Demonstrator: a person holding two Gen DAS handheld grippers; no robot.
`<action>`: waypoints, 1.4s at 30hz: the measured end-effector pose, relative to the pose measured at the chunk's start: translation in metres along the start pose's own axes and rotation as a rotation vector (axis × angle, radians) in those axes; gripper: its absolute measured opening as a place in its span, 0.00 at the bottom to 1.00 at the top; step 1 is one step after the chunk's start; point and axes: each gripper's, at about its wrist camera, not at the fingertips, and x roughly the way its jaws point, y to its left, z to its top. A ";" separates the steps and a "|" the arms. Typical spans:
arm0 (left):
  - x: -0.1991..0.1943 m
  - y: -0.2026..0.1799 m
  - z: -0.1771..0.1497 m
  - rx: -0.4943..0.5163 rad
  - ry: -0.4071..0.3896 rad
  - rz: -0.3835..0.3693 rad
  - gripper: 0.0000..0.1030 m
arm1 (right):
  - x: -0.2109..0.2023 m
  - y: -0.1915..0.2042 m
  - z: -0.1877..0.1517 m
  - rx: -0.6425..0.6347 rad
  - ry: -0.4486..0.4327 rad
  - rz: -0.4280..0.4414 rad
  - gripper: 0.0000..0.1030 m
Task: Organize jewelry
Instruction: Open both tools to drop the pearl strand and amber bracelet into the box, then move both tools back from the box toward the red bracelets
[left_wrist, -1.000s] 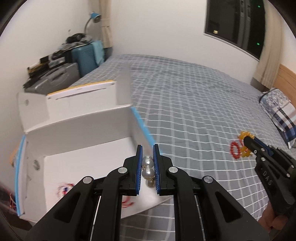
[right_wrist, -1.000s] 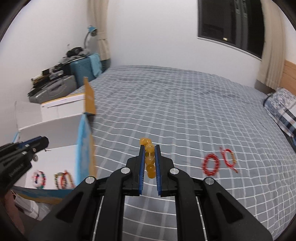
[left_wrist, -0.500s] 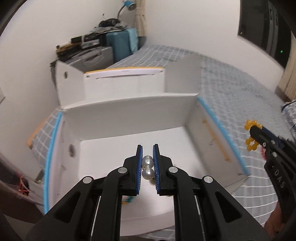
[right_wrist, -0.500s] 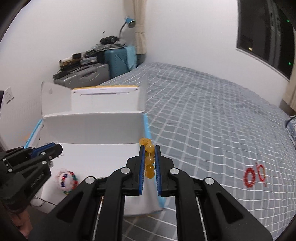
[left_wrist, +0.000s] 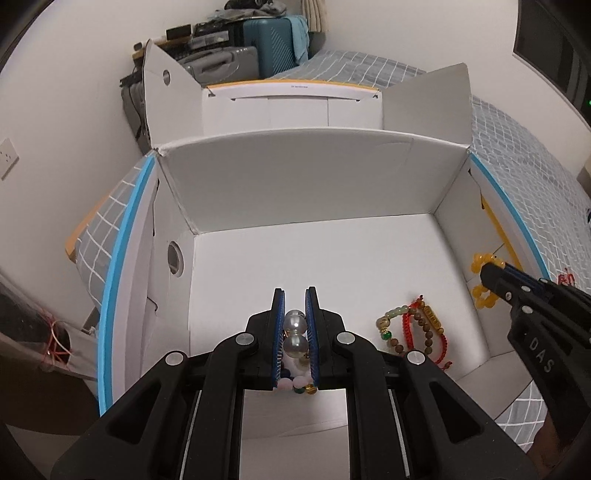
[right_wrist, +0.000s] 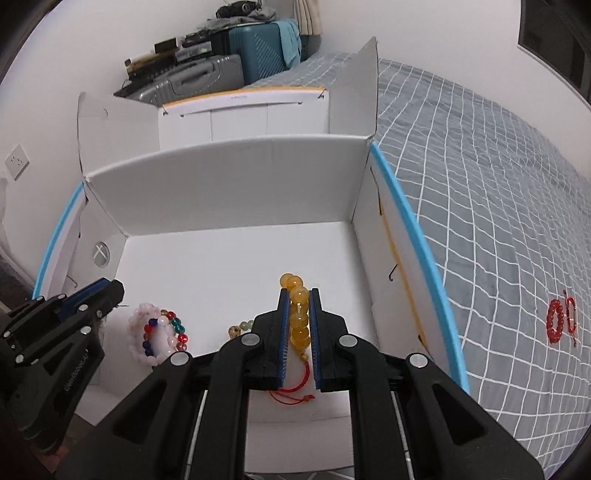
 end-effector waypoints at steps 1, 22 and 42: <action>0.001 0.000 0.000 -0.002 0.002 -0.001 0.11 | 0.002 0.001 -0.001 -0.002 0.004 -0.001 0.09; -0.020 0.010 0.000 -0.046 -0.090 0.072 0.85 | -0.024 -0.005 -0.002 -0.004 -0.098 0.006 0.73; -0.058 -0.062 0.004 0.022 -0.206 0.011 0.94 | -0.082 -0.103 -0.026 0.083 -0.212 -0.094 0.93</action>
